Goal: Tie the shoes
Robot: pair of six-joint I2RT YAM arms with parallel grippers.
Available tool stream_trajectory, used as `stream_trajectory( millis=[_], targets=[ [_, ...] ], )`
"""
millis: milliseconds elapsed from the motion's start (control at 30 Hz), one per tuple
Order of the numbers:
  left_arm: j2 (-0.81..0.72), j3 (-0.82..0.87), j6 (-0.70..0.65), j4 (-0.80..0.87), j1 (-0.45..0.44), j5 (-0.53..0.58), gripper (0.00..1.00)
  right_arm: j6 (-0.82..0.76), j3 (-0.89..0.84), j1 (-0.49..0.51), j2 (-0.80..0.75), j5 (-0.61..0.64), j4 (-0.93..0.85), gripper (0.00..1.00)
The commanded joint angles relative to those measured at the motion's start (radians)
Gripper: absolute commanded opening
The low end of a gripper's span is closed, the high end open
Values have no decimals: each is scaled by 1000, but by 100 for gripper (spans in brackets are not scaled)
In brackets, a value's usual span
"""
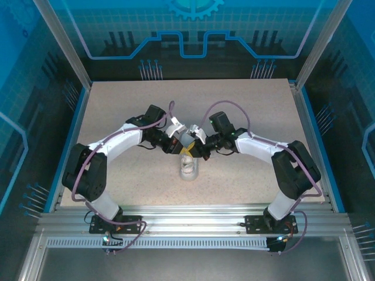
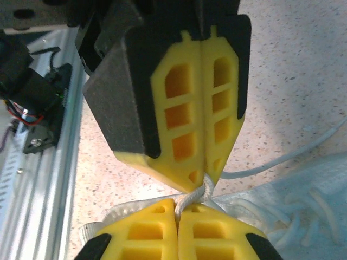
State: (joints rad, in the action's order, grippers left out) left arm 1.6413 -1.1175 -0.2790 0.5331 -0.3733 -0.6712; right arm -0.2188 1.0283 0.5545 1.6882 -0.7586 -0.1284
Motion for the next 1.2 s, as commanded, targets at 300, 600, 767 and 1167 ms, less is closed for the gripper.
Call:
stream_trajectory(
  millis=[300,600,767,1167],
  targets=[
    [66,31,77,-194,1,93,0,24,46,-8,43,-293,-61,18],
    [99,-5,78,-155,1,90,0,123,27,-36,-13,-77,-6,15],
    [93,-29,81,-84,-1,111,0,92,23,-5,-48,190,-71,10],
    [63,-71,155,25,-12,194,0,414,-120,146,-183,616,122,37]
  ],
)
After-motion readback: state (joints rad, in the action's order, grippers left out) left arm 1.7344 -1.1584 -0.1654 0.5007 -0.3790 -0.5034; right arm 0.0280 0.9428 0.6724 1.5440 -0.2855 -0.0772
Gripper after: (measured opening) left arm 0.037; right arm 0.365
